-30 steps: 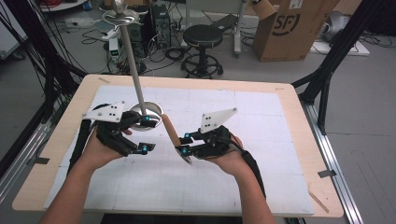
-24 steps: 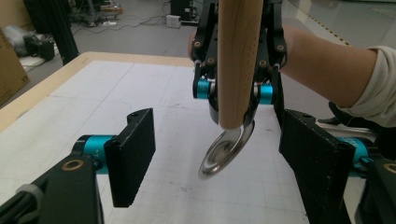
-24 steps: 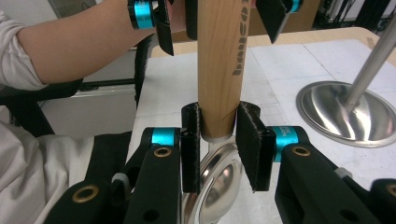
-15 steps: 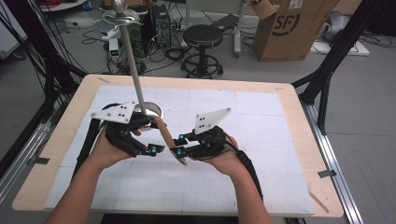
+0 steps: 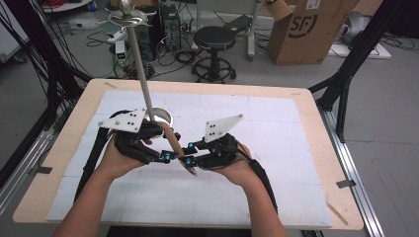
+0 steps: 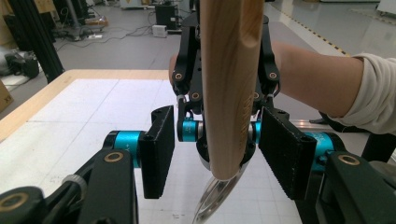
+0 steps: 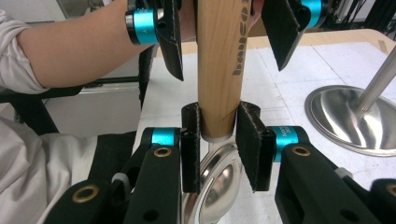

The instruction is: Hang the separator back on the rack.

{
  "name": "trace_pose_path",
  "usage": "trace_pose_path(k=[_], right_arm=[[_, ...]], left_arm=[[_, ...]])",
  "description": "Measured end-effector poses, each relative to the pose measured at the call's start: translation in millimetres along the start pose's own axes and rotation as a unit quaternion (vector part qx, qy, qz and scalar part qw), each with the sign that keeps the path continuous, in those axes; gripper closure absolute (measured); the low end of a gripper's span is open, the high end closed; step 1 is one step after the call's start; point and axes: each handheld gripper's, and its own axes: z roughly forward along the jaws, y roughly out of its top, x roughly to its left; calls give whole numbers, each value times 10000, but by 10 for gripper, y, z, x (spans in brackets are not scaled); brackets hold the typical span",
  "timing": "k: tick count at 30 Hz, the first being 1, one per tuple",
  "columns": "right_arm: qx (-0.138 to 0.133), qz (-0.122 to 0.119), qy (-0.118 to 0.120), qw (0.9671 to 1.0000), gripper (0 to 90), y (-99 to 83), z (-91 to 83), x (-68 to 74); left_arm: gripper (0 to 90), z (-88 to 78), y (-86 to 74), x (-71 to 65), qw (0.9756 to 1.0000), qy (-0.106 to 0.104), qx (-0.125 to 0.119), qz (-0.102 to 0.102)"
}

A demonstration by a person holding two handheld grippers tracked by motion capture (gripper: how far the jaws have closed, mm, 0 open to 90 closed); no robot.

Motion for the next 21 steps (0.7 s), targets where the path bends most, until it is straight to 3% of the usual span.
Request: trace_pose_path(k=[9,13,21], right_arm=[[3,0,20,10000,714,6,38,-2],[-27,6,8,10000,714,11,37,-4],[-27,109,0,9999,712,5,61,-16]], left_arm=[[584,-14,1,9,9998,-116,-173,-54],[685,-15,-2,11,9997,-166,-152,-60],[706,-45,0,23,9995,-185,-57,-239]])
